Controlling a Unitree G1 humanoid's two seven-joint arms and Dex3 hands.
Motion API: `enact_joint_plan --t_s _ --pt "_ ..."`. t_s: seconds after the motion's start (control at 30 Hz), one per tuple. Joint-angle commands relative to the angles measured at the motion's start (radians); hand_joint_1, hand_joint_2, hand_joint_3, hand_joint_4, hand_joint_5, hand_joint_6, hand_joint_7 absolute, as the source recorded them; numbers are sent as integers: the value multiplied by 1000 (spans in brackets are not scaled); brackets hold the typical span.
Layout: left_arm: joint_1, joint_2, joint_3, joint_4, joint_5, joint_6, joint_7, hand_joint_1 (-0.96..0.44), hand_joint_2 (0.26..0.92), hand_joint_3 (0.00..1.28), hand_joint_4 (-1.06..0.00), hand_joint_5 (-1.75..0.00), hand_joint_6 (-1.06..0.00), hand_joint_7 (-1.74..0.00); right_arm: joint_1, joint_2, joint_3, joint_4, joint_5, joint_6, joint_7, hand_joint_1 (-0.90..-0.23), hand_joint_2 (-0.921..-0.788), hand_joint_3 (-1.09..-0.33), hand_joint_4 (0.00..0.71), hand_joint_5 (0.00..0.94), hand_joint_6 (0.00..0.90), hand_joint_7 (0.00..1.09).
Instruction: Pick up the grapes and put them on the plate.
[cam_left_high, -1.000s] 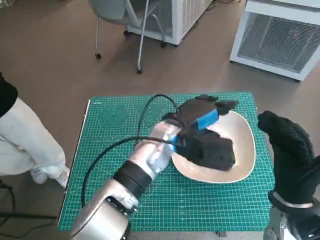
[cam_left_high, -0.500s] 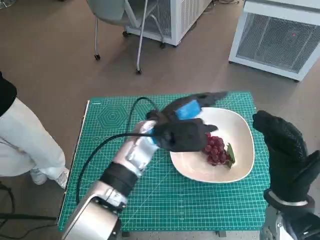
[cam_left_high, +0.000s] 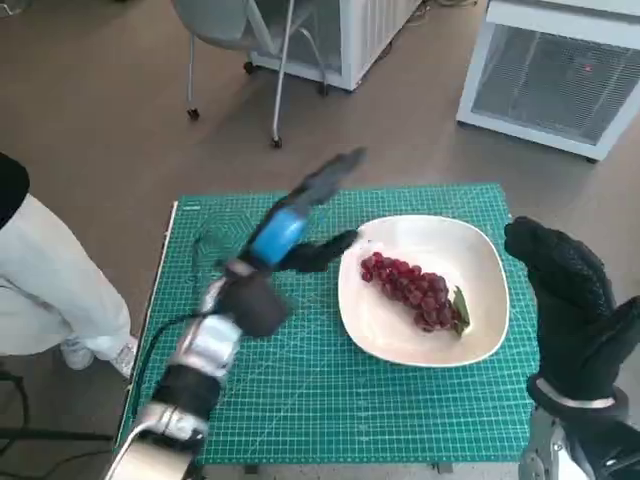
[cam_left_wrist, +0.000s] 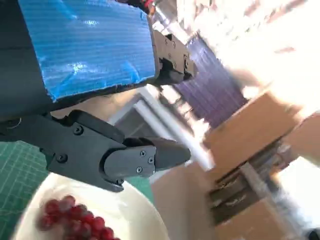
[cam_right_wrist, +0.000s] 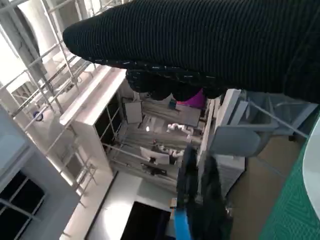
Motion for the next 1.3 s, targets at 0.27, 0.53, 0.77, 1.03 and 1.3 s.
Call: enact_joint_plan --t_s 0.27,0.53,0.77,1.03,1.3 --pt "192 -55 222 -243 -603 348 -471 -497 921 348 -157 -16 -229 -2 4 8 6 27 -19 2 -11 -524 -921 -550 459 6 88 576" --pt "287 -20 228 -342 -492 219 -429 -511 921 349 -172 -17 -227 -1 2 4 6 30 -21 5 -9 -538 -921 -552 459 5 92 569" --pt "324 -22 221 -392 -393 146 -354 -553 921 363 -174 -14 -237 -6 -5 0 7 34 -20 10 -5 -543 -921 -552 459 5 95 564" --pt "349 -53 210 -450 -445 199 -369 -587 921 370 -170 -9 -249 -13 -14 0 17 37 -26 18 -5 -544 -921 -549 460 4 100 559" --pt "363 -69 207 -486 -470 246 -383 -596 921 355 -168 -6 -253 -16 -13 -7 26 32 -27 21 4 -544 -921 -548 459 4 105 552"
